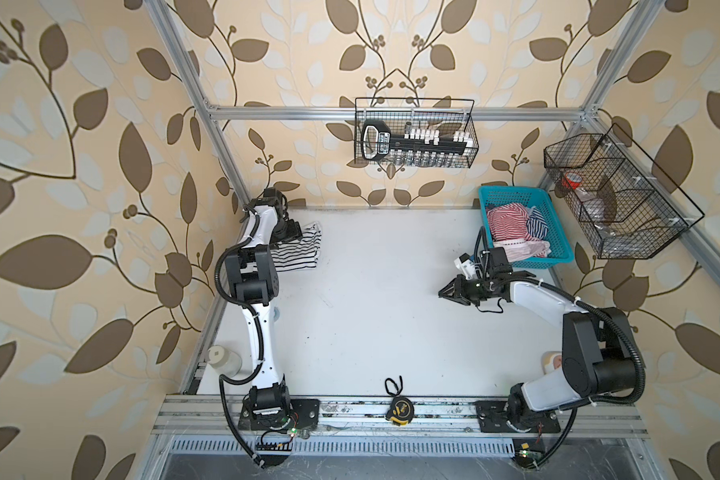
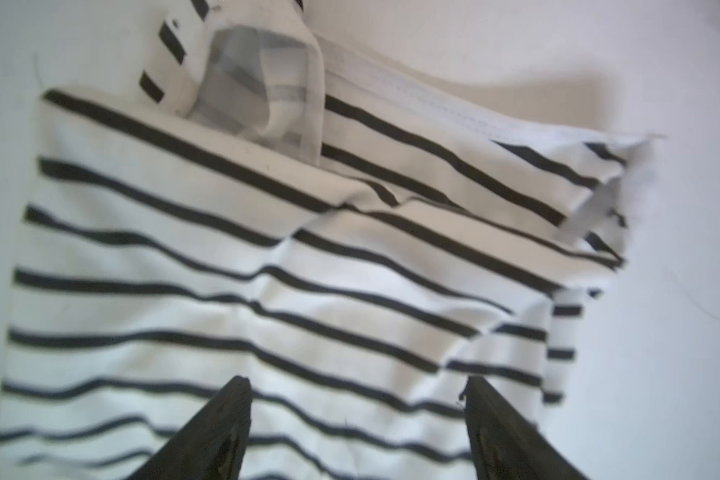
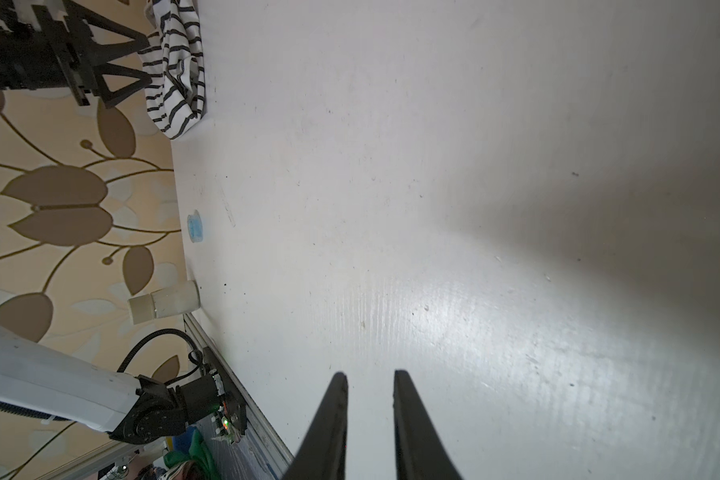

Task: Fold and stack the tank tops
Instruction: 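Lower the bundle and press it down with the left gripper, then grasp the red-and-white tank top in the basket with right gripper while left lifts away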

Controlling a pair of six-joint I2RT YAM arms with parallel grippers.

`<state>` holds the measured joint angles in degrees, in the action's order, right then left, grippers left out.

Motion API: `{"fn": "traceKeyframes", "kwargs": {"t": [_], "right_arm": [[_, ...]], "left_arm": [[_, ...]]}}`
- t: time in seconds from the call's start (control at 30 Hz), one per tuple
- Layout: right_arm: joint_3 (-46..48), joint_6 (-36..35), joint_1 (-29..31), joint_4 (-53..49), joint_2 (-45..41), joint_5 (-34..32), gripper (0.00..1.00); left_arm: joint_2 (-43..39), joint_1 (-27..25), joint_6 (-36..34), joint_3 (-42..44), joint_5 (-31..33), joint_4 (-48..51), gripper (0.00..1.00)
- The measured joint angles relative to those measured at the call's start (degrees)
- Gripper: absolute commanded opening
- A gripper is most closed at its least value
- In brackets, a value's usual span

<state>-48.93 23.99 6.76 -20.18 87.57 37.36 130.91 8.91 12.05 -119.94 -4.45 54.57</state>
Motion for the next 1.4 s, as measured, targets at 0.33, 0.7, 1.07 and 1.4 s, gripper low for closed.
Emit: {"fn": "traceKeyframes", "kwargs": {"t": [0.33,0.7,1.07,1.4], "right_arm": [[-0.66,0.13,-0.87,-1.22,0.46,-2.49,0.29],[-17.92,-3.15,-10.49,-7.34,2.56,-8.94,0.43],[-29.46,-7.17,-20.22,-14.05,6.32,-21.57,0.49],[-35.19,-8.24,-22.32,-16.11,15.67,-27.36,0.54]], "left_arm": [[-37.35,-1.07,7.8,31.67,-5.03,-12.98,0.8],[-33.09,-9.33,12.63,36.0,-10.14,-19.56,0.78],[-32.92,-11.69,20.76,40.79,-18.01,-26.93,0.77],[-32.89,-16.44,21.38,40.22,-18.91,-26.51,0.77]]}}
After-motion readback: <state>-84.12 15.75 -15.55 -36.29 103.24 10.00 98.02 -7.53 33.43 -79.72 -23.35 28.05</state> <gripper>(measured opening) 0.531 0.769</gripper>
